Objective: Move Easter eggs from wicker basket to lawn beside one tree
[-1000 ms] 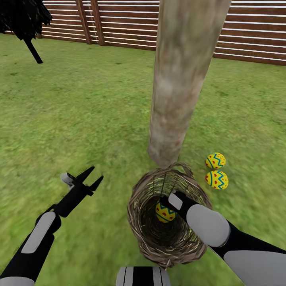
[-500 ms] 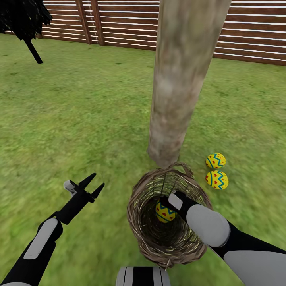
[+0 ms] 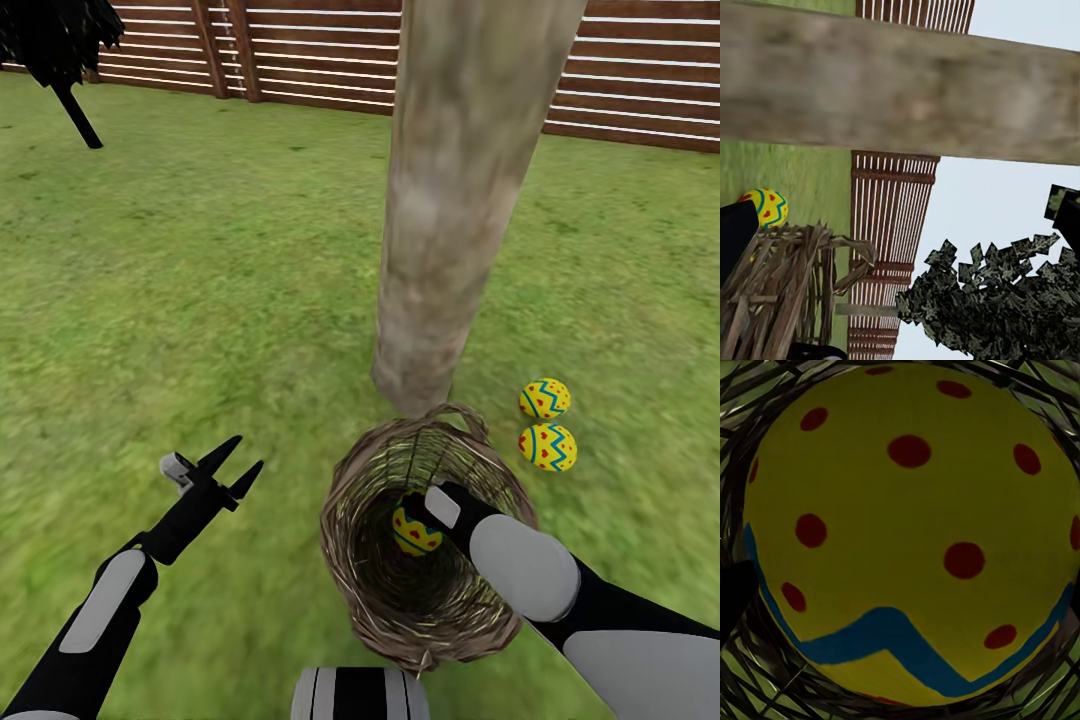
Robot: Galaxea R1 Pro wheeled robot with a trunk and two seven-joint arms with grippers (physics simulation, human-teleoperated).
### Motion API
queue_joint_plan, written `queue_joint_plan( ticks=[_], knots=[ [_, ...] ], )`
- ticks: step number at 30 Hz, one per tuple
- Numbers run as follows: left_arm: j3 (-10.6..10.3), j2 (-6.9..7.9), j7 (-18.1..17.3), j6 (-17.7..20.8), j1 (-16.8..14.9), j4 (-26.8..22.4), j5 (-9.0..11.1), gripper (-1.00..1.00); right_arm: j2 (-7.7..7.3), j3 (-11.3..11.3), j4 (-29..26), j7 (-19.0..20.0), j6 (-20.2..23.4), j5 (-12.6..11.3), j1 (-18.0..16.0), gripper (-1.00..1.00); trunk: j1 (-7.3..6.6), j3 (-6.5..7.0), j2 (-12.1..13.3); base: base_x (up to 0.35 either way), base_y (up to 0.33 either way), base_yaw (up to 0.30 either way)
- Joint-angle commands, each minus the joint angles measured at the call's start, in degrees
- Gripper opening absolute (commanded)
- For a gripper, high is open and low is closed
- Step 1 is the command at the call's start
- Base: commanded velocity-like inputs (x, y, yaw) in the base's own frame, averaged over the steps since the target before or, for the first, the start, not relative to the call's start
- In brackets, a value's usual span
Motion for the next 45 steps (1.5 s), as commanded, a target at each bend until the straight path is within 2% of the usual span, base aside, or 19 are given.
queue_joint_plan(
  ticks=[1,15,16,25,30,34,41,45],
  knots=[
    [0.04,0.03,0.00,0.35,-0.01,-0.07,0.28,1.00,0.03,-0.14,-0.23,-0.31,0.60,1.09,0.03,1.00,0.03,-0.27,-0.02,0.000,0.000,0.000],
    [0.04,0.01,-0.01,0.35,-0.01,-0.19,0.28,1.00,0.17,-0.11,-0.18,-0.40,0.60,1.02,0.03,1.00,0.09,-0.71,-0.04,0.000,0.000,0.000],
    [0.04,0.01,-0.01,0.35,-0.01,-0.18,0.28,1.00,0.17,-0.10,-0.18,-0.40,0.60,1.01,0.03,-1.00,0.09,-0.71,-0.04,0.000,0.000,0.000],
    [0.04,0.01,-0.01,0.35,-0.01,-0.04,0.28,1.00,0.17,-0.08,-0.18,-0.32,0.60,1.00,0.03,-1.00,0.09,-0.71,-0.04,0.000,0.000,0.000],
    [0.04,0.01,-0.01,0.35,-0.01,0.03,0.29,1.00,0.17,-0.08,-0.18,-0.31,0.60,1.00,0.03,-1.00,0.14,-1.16,-0.07,0.000,0.000,0.000],
    [0.04,0.01,-0.01,0.35,-0.01,0.06,0.28,1.00,0.17,-0.08,-0.18,-0.31,0.60,1.00,0.03,-1.00,0.24,-2.04,-0.12,0.000,0.000,0.000],
    [0.04,0.01,-0.01,0.35,-0.01,0.04,0.36,1.00,0.17,-0.08,-0.18,-0.31,0.60,1.00,0.03,-1.00,0.24,-2.04,-0.12,0.000,0.000,0.000],
    [0.04,0.01,0.06,0.35,-0.01,-0.39,0.36,1.00,0.17,-0.08,-0.18,-0.31,0.60,1.00,0.03,-1.00,0.14,-1.16,-0.07,0.000,0.000,0.000]
  ],
)
